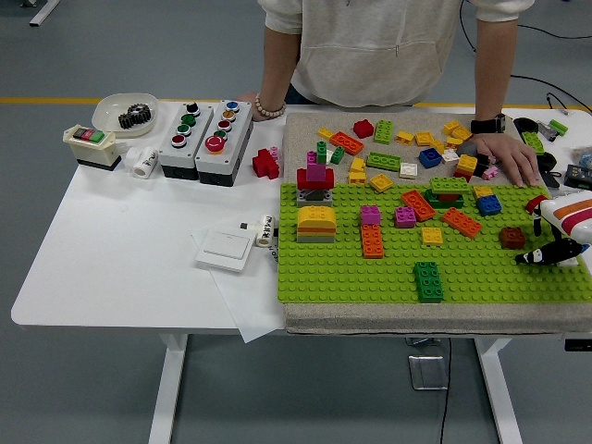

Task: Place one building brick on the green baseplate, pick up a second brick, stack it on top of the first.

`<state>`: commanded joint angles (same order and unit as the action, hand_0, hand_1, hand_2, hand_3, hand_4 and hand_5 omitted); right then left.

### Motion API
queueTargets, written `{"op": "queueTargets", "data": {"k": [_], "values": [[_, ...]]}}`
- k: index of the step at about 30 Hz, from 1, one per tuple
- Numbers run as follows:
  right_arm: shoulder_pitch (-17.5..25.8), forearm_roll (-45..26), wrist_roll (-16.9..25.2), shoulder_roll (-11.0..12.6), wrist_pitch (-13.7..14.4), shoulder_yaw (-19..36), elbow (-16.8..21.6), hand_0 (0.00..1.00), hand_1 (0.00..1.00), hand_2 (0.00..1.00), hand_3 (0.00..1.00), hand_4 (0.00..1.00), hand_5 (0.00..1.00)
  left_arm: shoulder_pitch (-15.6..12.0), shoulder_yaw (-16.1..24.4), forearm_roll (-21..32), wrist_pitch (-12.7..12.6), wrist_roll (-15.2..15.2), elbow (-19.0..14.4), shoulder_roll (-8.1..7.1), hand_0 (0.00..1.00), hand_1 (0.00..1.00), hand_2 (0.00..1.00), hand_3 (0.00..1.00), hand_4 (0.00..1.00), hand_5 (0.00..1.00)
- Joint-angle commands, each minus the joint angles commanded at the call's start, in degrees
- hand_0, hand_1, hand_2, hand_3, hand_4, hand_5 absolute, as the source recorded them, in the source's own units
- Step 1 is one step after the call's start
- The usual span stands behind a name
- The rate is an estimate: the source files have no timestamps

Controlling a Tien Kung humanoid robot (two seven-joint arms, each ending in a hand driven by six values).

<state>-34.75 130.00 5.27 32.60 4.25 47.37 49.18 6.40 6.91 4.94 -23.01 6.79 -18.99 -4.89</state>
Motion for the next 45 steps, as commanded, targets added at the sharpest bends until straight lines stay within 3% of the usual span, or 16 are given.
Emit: {"op": "queueTargets", "data": {"k": [10, 11, 16, 17, 34, 35, 40, 41, 45], "values": [[0.0, -0.7, 0.5, 0.3, 1.4, 0.9, 0.9, 0.186, 0.204, 0.313, 0.572, 0.998, 0.758, 0.1, 0.0, 0.0, 0.0, 0.0, 0.0, -0.03, 0.805, 0.783, 0.771, 0.600, 0.668, 0.684], [-0.2, -1.5, 1.2, 0.3, 1.5, 0.7, 0.9, 0.269, 0.343, 0.498, 0.678, 0.998, 0.746, 0.1, 0.0, 0.0, 0.1, 0.0, 0.0, -0.04, 0.803, 0.782, 0.770, 0.600, 0.668, 0.683], [-0.9, -4.5, 3.3, -0.1, 1.4, -0.6, -0.2, 0.269, 0.343, 0.498, 0.678, 0.998, 0.746, 0.1, 0.0, 0.0, 0.0, 0.0, 0.0, -0.03, 0.803, 0.782, 0.770, 0.600, 0.668, 0.683], [-1.0, -4.9, 3.6, -0.2, 1.5, -0.8, -0.5, 0.392, 0.517, 0.625, 0.711, 0.998, 0.720, 0.1, 0.0, 0.1, 0.0, 0.0, 0.0, -0.01, 0.803, 0.782, 0.770, 0.599, 0.668, 0.684], [-2.5, -5.7, 5.5, -1.5, 2.0, -2.0, -4.5, 0.415, 0.537, 0.636, 0.654, 0.998, 0.669, 0.2, 0.0, -0.1, 0.0, 0.1, -0.1, 0.01, 0.803, 0.782, 0.770, 0.602, 0.668, 0.684], [-2.5, -5.7, 5.6, -1.5, 2.3, -2.1, -4.7, 0.402, 0.536, 0.629, 0.591, 0.934, 0.615, 0.2, 0.1, -0.2, 0.0, 0.1, 0.0, 0.01, 0.803, 0.782, 0.770, 0.600, 0.668, 0.684], [-2.5, -5.6, 6.1, -1.5, 2.6, -2.3, -5.3, 0.402, 0.536, 0.629, 0.591, 0.934, 0.615, 0.1, 0.2, -0.5, 0.0, 0.2, 0.0, 0.03, 0.803, 0.782, 0.770, 0.600, 0.668, 0.684], [-2.4, -5.7, 6.2, -1.6, 2.8, -2.4, -5.3, 0.400, 0.529, 0.602, 0.561, 0.849, 0.567, 0.1, 0.3, -0.6, 0.0, 0.3, 0.0, 0.04, 0.803, 0.782, 0.770, 0.601, 0.668, 0.684], [-2.4, -5.8, 6.4, -1.7, 3.2, -2.6, -5.3, 0.400, 0.529, 0.602, 0.561, 0.849, 0.567, 0.1, 0.5, -1.0, 0.0, 0.4, 0.0, 0.07, 0.803, 0.782, 0.770, 0.601, 0.668, 0.684]]}}
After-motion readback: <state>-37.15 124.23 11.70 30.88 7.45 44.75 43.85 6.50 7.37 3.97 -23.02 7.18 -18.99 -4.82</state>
